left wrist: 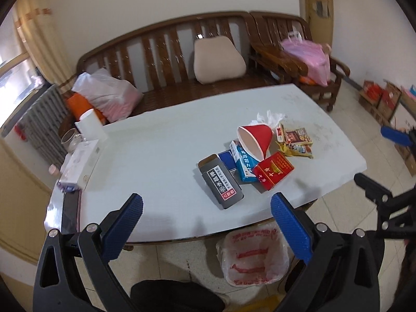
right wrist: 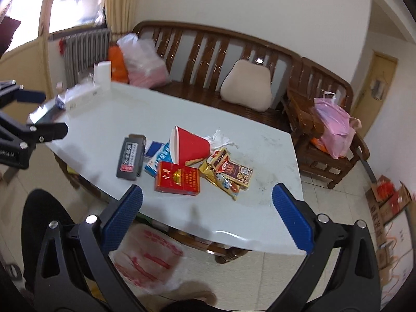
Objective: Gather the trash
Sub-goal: 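Move both tools toward the trash pile on the table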
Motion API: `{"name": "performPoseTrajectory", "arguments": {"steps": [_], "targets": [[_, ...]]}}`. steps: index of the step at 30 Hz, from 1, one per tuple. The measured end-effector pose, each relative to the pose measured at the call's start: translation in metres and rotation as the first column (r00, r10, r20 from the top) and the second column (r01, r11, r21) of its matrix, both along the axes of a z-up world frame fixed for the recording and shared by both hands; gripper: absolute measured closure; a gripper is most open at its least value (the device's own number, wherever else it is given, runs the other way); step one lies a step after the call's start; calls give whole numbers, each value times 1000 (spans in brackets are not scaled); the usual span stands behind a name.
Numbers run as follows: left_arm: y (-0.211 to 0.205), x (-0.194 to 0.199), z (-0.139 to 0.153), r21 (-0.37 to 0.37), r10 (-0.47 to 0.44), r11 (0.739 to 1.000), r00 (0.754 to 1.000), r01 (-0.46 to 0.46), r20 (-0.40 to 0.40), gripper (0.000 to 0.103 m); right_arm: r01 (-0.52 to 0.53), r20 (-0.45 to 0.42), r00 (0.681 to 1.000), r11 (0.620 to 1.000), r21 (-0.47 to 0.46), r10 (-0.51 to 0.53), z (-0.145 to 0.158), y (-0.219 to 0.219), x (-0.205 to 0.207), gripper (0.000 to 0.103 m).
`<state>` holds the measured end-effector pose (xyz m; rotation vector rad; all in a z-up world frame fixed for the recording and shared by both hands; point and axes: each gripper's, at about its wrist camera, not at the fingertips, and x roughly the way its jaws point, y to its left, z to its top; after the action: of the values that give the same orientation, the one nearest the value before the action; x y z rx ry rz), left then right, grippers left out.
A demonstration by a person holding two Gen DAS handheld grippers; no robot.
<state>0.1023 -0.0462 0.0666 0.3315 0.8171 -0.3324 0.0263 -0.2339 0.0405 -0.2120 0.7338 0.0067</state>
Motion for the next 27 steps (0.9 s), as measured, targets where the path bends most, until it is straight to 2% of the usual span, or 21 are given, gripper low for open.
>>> {"name": "performPoseTrajectory", "arguments": {"steps": [4,9,14,16,20,27], "targets": [[-10,21,-7,50,24,999,998,-22,-50,6,-49,-78,996,998,37,52,1,-20,27,5],[-24,40,-15,114,39,993,995,-29,-87,6,-102,-152,983,994,29,105,3,-37,53,5],[-38,62,-21,126,31,992,984,-9,-174,6,-176,-229,958,984,10,174,-1,-43,79,5],[-44,69,-24,146,40,989,983,-14,-180,6,-207,-258,944,978,18,205,-4,-47,91,5],[-52,82,-31,178,64,984,981,-31,-184,6,-231,-284,935,972,-31,213,-7,-53,110,5],[-56,105,-58,196,101,980,955,-47,-280,6,-285,-355,900,958,-36,254,-27,-62,132,5]]}}
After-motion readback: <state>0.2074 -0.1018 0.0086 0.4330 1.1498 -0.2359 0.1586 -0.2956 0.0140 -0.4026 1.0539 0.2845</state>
